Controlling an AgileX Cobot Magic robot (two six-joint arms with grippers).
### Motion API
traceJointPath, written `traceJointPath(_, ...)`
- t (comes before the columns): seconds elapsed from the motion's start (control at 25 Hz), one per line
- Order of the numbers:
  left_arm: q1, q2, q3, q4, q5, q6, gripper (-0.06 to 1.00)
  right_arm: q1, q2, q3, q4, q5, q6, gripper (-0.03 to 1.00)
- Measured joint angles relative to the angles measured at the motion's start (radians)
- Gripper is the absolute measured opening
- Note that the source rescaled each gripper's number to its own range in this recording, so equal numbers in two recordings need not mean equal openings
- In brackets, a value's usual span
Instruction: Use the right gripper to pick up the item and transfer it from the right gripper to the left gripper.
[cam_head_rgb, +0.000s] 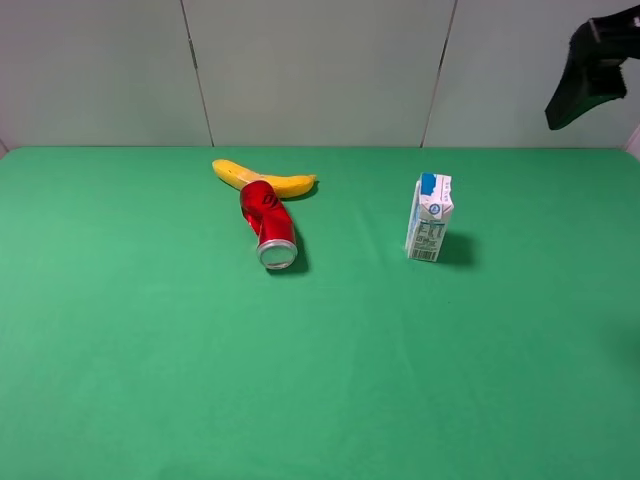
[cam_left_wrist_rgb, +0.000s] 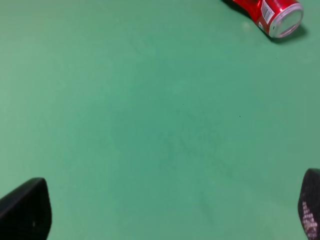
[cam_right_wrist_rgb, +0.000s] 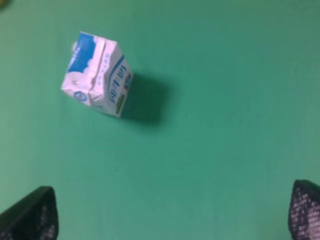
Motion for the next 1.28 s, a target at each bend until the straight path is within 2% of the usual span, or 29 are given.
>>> traceJointPath(0.16, 0.000, 0.000, 0.000, 0.000, 0.000, 0.000, 0.97, 0.000, 0.160, -0.127, 0.000, 0.063, -0.002, 1.00)
traceJointPath(0.44, 0.000, 0.000, 0.000, 0.000, 0.000, 0.000, 0.97, 0.037, 0.343, -0.258, -0.008, 0.071, -0.017, 1.00)
traceJointPath(0.64, 0.000, 0.000, 0.000, 0.000, 0.000, 0.000, 0.97, 0.105, 0.439, -0.282, -0.003, 0.072, -0.017, 1.00)
traceJointPath(0.84, 0.000, 0.000, 0.000, 0.000, 0.000, 0.000, 0.97, 0.108, 0.521, -0.282, -0.003, 0.058, -0.013, 1.00)
traceJointPath(1.28, 0.000, 0.000, 0.000, 0.000, 0.000, 0.000, 0.97, 0.108, 0.642, -0.303, 0.031, -0.035, -0.009, 1.00)
